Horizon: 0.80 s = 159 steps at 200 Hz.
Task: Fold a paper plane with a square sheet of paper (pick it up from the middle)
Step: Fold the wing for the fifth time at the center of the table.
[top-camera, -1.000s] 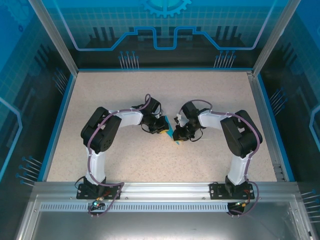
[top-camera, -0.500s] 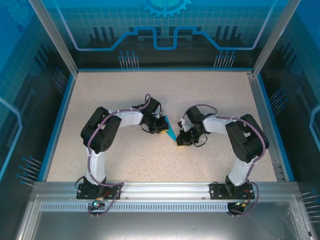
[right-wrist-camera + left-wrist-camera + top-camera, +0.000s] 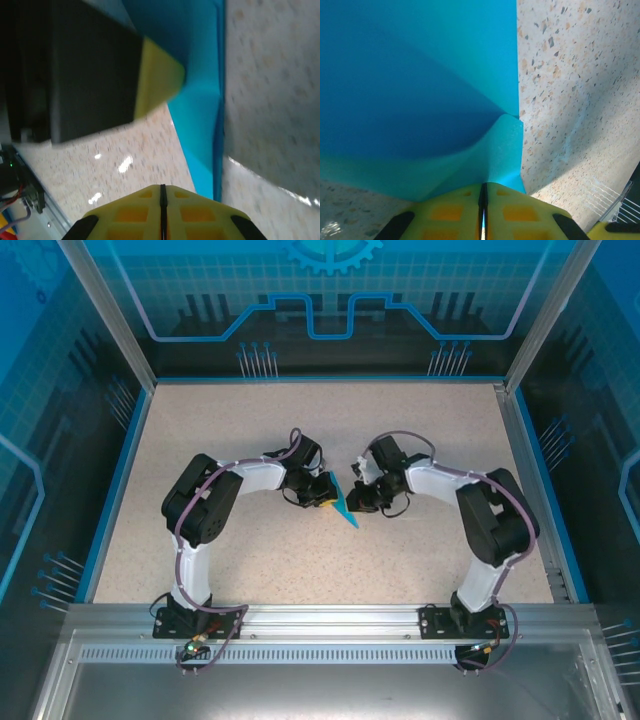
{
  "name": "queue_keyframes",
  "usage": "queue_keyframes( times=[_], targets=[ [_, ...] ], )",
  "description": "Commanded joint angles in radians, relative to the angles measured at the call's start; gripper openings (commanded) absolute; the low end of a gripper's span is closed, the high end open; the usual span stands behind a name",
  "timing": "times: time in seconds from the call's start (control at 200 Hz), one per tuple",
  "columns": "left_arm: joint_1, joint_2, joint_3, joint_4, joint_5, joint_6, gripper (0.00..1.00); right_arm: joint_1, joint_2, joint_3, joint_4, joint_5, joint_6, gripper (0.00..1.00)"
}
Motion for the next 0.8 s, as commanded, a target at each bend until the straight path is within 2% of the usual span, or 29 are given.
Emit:
queue_keyframes(
  times=[0.0,0.23,0.54,0.66,0.79],
  targets=[
    [0.001,0.047,-0.013,-0.078,-0.068,0.008,0.12,0.021,0.09,0.039,0.001,0.002,0.02,0.09],
    [0.001,0.048,-0.013,-0.078,-0.074,0.006,0.12,0.02,0.102,-0.004,-0.015,0.019,0.012,0.08],
    [0.001,0.047,-0.013,-0.082,-0.085,0.011,0.11,-0.015,-0.009,-0.172,-0.087,0.052,-0.028,0.08],
    [0.001,0.048,-0.012,-0.077,-0.079,0.013,0.12,-0.025,-0.067,-0.169,-0.074,0.051,-0.013,0.08],
    [0.001,0.047,-0.006,-0.072,-0.059,0.01,0.12,0.0,-0.077,-0.09,-0.01,0.001,0.03,0.1]
  ],
)
